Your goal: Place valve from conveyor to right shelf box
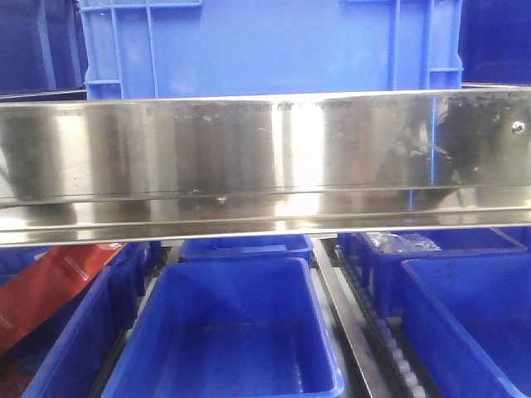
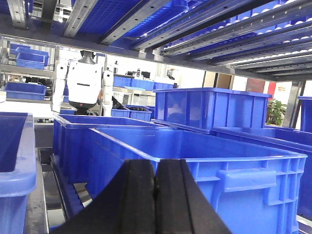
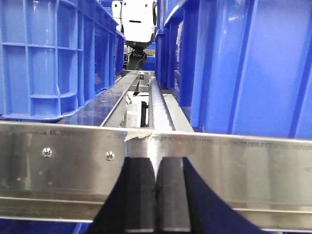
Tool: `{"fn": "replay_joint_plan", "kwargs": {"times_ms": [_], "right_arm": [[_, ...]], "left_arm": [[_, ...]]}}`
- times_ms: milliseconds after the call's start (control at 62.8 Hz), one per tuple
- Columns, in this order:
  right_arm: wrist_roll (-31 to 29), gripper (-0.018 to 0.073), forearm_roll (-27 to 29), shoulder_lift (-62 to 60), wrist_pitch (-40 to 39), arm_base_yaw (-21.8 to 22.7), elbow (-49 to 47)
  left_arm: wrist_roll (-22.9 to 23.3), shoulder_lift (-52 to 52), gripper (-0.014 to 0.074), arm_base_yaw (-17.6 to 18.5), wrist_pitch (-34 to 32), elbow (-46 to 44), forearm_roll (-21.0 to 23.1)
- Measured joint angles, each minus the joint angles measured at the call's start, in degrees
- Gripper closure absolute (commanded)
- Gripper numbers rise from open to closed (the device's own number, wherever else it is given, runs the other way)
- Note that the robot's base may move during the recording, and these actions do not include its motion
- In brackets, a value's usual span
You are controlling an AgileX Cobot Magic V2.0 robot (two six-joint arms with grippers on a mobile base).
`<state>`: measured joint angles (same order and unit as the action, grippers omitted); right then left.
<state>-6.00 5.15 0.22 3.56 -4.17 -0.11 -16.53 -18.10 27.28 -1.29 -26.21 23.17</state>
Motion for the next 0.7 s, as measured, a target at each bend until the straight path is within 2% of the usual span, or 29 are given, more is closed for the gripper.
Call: {"fn": "replay_joint_plan", "kwargs": {"times_ms": [494,573,701], "right_arm": [[0.0,0.0725,0.0,0.0,0.0,0.0,0.0],[0.0,0.0725,0.0,0.0,0.0,0.0,0.0],[0.0,0.0725,0.0,0.0,0.0,0.0,0.0]], "left_arm": [[0.0,0.0,0.0708,-0.1,-1.3,1.0,-0.2],[0.0,0.2,0.0708,-1.6,-3.4,3.2,-3.0],[0.0,3.2,0.0708,-7.3,-4.0,9.2,-10.0]]}}
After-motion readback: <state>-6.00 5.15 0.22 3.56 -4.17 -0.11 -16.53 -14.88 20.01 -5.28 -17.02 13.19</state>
